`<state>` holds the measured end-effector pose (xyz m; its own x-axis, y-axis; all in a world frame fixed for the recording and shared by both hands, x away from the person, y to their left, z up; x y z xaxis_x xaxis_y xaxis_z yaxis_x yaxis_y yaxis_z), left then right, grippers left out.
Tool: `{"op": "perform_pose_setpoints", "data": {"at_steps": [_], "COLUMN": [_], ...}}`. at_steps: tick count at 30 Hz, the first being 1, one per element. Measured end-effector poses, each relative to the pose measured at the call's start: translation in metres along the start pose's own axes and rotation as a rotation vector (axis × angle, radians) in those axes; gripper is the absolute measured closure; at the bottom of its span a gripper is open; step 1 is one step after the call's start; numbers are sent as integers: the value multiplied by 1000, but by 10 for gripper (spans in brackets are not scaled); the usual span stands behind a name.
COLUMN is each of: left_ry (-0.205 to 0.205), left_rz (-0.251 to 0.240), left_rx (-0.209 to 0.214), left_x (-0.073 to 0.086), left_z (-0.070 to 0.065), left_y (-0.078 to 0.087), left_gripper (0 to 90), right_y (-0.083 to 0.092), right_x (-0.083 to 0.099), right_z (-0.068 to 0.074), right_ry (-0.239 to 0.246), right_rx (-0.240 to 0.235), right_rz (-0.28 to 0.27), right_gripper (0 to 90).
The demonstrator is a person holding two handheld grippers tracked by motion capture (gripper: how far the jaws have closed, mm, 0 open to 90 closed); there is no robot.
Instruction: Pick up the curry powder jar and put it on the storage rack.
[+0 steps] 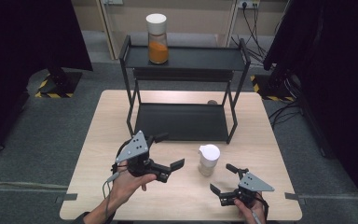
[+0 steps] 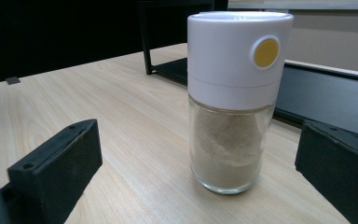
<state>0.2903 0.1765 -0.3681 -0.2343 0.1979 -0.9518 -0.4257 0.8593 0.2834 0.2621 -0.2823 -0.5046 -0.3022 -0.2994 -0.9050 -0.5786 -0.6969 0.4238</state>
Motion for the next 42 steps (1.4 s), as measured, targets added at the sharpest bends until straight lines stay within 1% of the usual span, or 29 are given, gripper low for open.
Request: {"op": "perform_pose_setpoints", "data": {"at_steps": [2,7,10,11,14,17,20,26,27,29,33,35,36,42], "left_ry": [1,-8,-3,-1,-20,-19,-19,-23,-37,-51,-43,-44,-37,-83], "left_rz": [2,21,30,30,39,50,59,47,41,41,31,38,42,49], "left_rx": [9,8,17,17,2,14,14,4,4,-6,5,8,8,-6], "left_x": [4,14,22,25,33,41,48,62,65,70,78,83,85,102], "left_z": [-1,-4,-4,-5,-8,-8,-9,-8,-8,-10,-11,-12,-12,-15], "left_y": [-1,-5,-7,-8,-10,-12,-14,-13,-14,-14,-14,-15,-16,-20], "left_gripper": [20,20,20,20,20,20,20,19,19,19,19,19,19,18], "right_y": [0,0,0,0,0,0,0,0,0,0,0,0,0,0], "right_x": [0,0,0,0,0,0,0,0,0,0,0,0,0,0], "right_z": [0,0,0,0,0,0,0,0,0,0,0,0,0,0], "right_ry": [1,-1,0,0,-1,0,0,0,0,0,0,1,1,1], "right_rx": [0,1,1,1,1,1,2,2,1,2,2,2,2,4], "right_rz": [0,0,-1,-2,-1,-2,-1,-1,-1,-1,0,1,1,1], "right_gripper": [6,6,6,6,6,7,6,6,6,6,6,6,6,6]}}
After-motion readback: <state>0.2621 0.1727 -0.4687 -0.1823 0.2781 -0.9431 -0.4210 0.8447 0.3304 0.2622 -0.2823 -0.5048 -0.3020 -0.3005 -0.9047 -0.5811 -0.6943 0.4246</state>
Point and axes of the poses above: each handheld gripper's, and its own axes: y roughly backward along the jaws, x roughly out of its underside, z roughly to its left, the point moved 7 cm from there along -y, roughly forward along the jaws, and after that the axes turned 13 degrees about z, right-handed, at the moved point
